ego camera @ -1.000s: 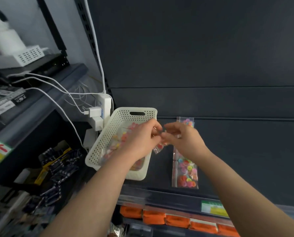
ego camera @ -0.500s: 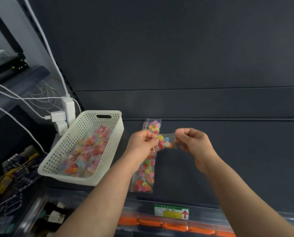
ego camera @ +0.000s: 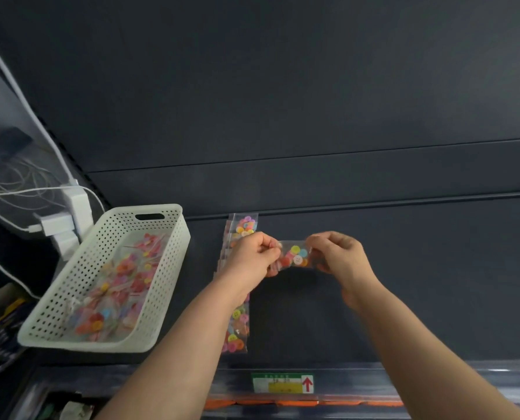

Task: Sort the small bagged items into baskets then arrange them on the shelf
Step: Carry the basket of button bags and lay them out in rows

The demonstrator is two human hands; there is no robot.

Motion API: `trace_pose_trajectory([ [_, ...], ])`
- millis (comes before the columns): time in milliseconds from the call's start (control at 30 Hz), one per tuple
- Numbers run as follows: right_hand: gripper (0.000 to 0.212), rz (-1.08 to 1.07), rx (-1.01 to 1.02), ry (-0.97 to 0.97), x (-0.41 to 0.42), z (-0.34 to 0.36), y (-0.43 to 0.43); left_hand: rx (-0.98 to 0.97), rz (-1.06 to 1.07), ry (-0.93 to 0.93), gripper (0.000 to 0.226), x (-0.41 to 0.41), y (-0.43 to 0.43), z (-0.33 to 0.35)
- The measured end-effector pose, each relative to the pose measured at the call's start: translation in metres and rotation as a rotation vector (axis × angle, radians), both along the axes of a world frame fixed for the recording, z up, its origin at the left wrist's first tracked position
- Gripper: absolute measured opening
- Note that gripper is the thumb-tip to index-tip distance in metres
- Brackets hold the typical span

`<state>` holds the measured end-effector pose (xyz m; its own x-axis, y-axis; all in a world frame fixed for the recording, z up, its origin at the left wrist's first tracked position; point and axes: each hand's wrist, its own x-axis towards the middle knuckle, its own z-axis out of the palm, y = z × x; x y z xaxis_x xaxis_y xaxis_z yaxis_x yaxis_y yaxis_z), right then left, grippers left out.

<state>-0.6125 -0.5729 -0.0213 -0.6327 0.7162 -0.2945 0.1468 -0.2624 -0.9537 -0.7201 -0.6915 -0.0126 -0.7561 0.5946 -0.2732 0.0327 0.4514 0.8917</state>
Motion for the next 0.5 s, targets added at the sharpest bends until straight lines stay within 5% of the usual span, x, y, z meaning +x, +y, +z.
trace_pose_trajectory([
  [133,0.011,-0.067,-0.081,0.045,0.002,0.0,0.006,0.022,0.022,-0.079,0.009,0.0,-0.003,-0.005],
  [333,0.025,0.183,-0.075,-0.088,0.009,-0.011,0.004,0.063,-0.019,-0.163,0.01,0.006,-0.004,-0.007],
  [500,0.021,0.111,-0.127,-0.044,0.01,-0.009,-0.006,0.046,-0.038,-0.193,0.008,0.01,-0.008,-0.006],
])
